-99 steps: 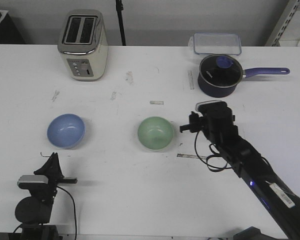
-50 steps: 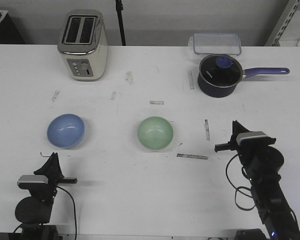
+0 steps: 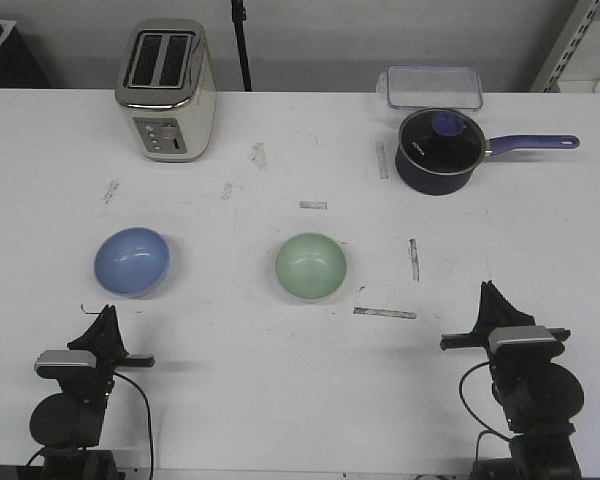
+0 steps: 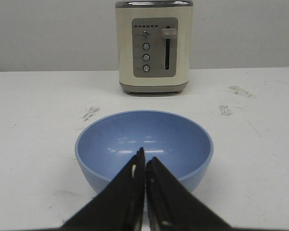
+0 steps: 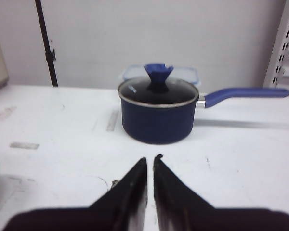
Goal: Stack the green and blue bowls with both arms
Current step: 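Open the right gripper and retract it to the rest pose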
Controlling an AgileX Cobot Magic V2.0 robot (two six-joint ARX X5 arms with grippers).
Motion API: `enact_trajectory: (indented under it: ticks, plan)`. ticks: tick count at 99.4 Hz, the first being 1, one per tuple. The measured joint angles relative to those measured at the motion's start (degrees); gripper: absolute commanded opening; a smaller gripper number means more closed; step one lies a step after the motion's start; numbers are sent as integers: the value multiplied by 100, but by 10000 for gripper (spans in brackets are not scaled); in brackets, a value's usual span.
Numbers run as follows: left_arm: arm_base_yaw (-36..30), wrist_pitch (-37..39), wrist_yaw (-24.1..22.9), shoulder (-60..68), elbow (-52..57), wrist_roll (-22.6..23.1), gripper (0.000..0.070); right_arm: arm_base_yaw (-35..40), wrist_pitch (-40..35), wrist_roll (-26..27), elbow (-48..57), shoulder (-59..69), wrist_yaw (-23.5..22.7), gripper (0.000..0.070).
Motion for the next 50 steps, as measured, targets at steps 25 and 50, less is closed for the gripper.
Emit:
enact_trajectory:
  ticks: [25, 50]
  plan:
    - [0, 0, 0, 0, 0, 0, 1, 0, -140, 2, 0, -638, 0, 15]
    - [0, 0, 0, 0, 0, 0, 1, 0, -116, 2, 0, -813, 2, 15]
